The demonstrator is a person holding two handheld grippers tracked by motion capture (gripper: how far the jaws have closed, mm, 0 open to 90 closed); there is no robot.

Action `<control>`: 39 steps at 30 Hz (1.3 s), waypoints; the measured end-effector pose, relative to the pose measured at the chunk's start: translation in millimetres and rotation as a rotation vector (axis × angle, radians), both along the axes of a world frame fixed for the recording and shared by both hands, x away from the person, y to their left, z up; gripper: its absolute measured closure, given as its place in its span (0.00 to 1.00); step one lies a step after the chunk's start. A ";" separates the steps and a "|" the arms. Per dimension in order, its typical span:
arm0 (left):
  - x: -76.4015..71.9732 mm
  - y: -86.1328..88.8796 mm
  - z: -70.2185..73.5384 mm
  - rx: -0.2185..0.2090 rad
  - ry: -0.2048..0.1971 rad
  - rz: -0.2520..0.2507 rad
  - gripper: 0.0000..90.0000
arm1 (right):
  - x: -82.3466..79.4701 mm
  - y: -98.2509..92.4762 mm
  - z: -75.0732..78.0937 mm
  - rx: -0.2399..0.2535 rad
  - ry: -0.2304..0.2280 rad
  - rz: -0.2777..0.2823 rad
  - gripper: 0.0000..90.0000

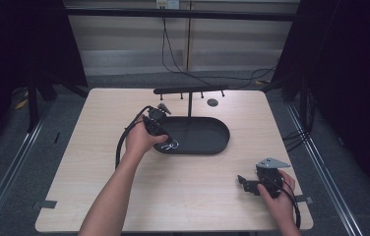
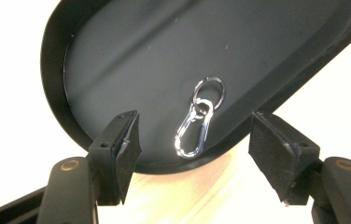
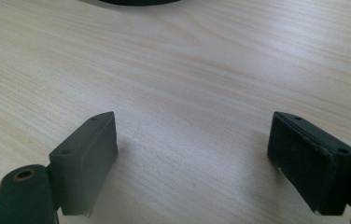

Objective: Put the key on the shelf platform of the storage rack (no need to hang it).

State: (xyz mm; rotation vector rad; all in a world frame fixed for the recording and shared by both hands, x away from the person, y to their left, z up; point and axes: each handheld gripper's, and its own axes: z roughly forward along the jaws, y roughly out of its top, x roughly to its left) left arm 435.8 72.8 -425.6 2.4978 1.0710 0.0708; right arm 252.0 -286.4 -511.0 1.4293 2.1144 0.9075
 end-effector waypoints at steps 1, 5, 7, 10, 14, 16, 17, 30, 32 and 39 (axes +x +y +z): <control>-0.4 1.3 0.3 0.001 -0.005 -0.004 0.36 | 0.0 0.0 0.0 0.000 0.000 0.001 0.17; -2.9 5.4 0.7 -0.012 -0.009 -0.003 0.35 | 0.1 0.0 -0.1 0.000 -0.001 0.001 0.17; -3.9 6.3 0.4 -0.017 -0.010 0.001 0.34 | 0.1 -0.1 0.0 0.000 0.000 0.001 0.17; -6.7 10.4 0.4 -0.012 -0.011 -0.004 0.33 | 0.1 -0.1 0.0 0.000 0.000 0.001 0.17; -10.5 14.4 0.4 -0.007 -0.009 -0.005 0.33 | 0.0 0.0 0.0 0.000 0.000 0.000 0.17; -12.5 16.6 0.1 -0.001 -0.005 -0.009 0.33 | 0.0 0.0 0.0 0.000 0.000 0.000 0.17; -13.4 17.7 -0.1 0.001 -0.004 -0.008 0.33 | 0.0 0.0 0.0 0.000 0.000 0.000 0.17; -21.4 38.6 -1.9 0.025 -0.001 -0.003 0.33 | 0.0 0.0 0.0 0.000 0.000 0.000 0.17; -23.2 43.0 -3.3 0.036 -0.008 0.009 0.33 | 0.0 0.0 0.0 0.000 0.000 0.001 0.17; -26.5 57.7 -7.9 0.022 0.005 0.023 0.33 | 0.1 0.0 0.0 0.000 0.000 0.001 0.17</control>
